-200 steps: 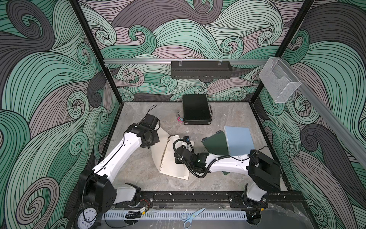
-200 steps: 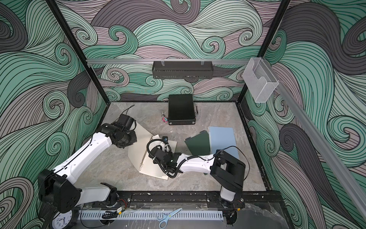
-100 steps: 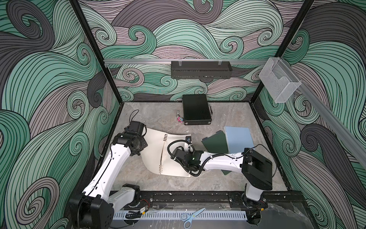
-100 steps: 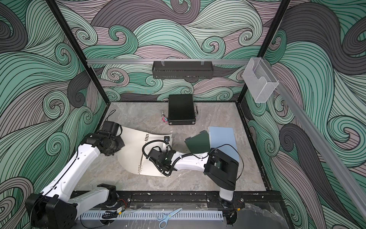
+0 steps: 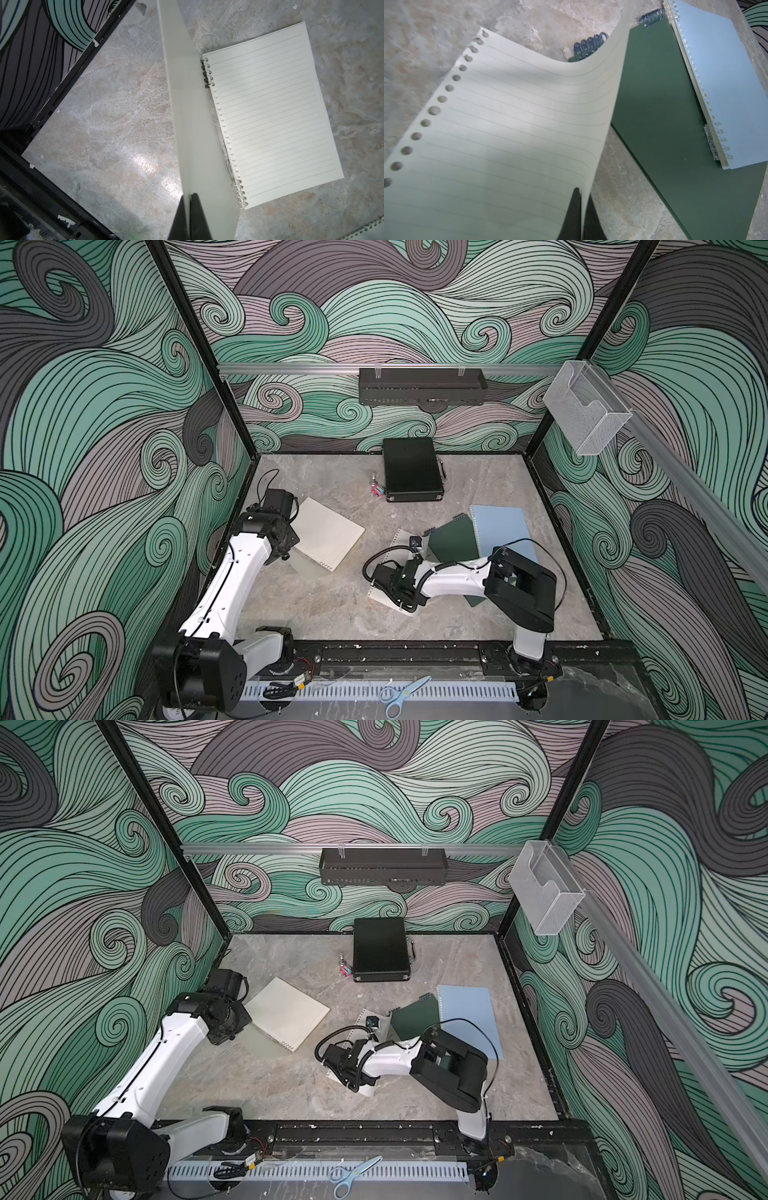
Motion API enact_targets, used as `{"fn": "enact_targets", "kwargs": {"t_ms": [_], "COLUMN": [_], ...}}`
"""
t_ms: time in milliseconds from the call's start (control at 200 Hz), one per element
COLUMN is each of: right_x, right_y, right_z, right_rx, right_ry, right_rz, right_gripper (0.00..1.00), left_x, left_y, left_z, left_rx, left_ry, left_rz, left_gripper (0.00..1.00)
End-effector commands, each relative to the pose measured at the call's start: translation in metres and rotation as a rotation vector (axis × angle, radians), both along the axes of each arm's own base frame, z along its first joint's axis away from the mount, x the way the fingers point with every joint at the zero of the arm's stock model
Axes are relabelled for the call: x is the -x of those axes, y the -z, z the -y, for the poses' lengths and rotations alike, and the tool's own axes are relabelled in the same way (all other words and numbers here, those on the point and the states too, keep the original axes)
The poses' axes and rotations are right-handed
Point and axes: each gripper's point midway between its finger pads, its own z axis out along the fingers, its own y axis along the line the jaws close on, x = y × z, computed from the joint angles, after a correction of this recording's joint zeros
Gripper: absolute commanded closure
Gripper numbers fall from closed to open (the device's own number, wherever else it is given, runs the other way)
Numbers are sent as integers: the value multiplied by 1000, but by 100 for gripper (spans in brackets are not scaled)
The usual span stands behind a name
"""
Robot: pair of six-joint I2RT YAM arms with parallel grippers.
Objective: Tear off pages from different notebooks
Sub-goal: Close the notebook at the center of the board.
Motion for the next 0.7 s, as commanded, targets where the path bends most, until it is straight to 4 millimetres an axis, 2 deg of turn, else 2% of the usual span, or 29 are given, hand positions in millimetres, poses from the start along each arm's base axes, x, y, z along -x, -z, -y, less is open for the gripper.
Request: {"fn": "enact_targets", "kwargs": {"t_ms": [0, 100, 255, 400, 460, 590, 690], "right_x": [-6, -2, 3, 4, 3, 1, 0], "right_y": [-26, -26, -22, -15, -16, -16, -16], "right_z": [-1, -18, -42, -42, -41, -41, -40], "right_rx": [-38, -158, -366, -440, -452, -467, -465], "right_ry": [-31, -98, -182, -177, -174, -171, -168], "right_rz": [53, 15, -54, -78, -76, -82, -85], "right_gripper": [100, 100, 100, 100, 100, 100, 100], "left_x": [-1, -14, -45, -74, -86, -112, -121], "left_y": [-18, -23, -29, -18, -6, 5, 6], "left_z": [-5, 1, 15, 34, 38, 45, 45], "left_rx": [-38, -10, 53, 136, 150, 156, 142], "left_ry": [26, 52, 101, 147, 146, 160, 155], "left_rz": [-7, 20, 74, 27, -16, -24, -31], "left_gripper": [100, 100, 100, 100, 100, 100, 60]}}
